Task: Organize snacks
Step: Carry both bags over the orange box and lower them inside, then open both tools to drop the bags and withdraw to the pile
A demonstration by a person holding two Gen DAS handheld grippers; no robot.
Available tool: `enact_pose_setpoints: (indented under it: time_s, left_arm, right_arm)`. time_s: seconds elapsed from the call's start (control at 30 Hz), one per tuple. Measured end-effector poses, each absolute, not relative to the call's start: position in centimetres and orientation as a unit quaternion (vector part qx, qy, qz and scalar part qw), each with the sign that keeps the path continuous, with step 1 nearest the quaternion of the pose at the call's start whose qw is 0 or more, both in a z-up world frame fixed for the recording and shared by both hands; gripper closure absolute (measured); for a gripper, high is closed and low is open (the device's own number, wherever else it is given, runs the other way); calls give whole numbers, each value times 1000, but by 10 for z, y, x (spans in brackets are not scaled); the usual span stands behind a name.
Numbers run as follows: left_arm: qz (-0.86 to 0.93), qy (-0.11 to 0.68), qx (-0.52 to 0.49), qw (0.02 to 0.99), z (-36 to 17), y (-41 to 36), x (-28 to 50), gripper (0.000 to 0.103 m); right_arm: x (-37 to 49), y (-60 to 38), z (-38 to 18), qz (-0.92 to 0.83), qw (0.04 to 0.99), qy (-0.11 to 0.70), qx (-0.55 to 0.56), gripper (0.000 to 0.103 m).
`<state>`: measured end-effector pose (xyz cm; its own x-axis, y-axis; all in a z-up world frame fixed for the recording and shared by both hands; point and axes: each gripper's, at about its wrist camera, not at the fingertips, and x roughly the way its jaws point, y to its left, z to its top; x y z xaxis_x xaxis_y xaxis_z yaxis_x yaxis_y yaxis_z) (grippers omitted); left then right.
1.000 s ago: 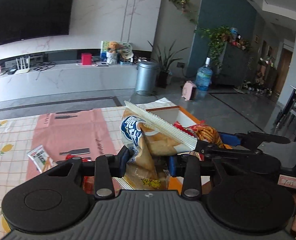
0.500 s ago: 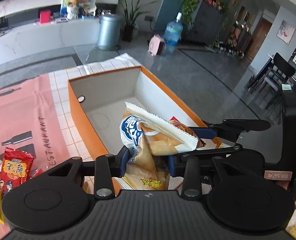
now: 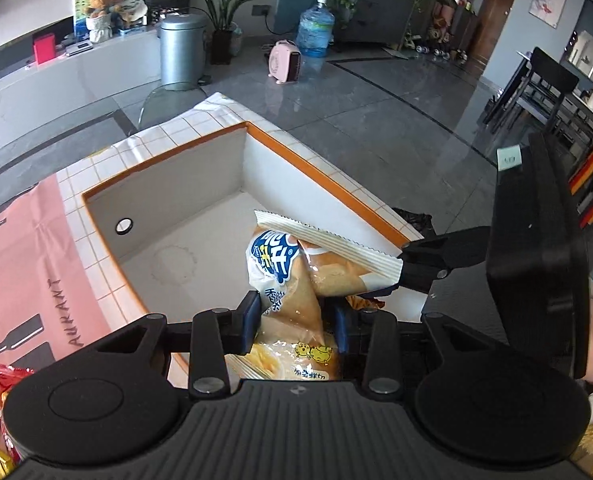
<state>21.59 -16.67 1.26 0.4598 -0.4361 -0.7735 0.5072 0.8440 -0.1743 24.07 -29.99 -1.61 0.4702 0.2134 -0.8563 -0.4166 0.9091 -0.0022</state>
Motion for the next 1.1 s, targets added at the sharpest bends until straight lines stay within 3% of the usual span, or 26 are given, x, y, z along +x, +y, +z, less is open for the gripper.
enact_pose_setpoints:
  time_s: [0.53, 0.87, 1.1]
  left_arm:
    - [-248, 527, 48, 812, -27, -179, 235, 60]
    - [-222, 529, 66, 816, -28, -180, 233, 58]
    - [-221, 511, 73, 827, -17, -182, 229, 49]
  right_arm:
    - [249, -309, -46, 185, 818, 532, -114, 51]
    - [249, -304, -49, 174, 808, 548, -126, 50]
    - [246, -306, -40, 170, 812, 542, -131, 50]
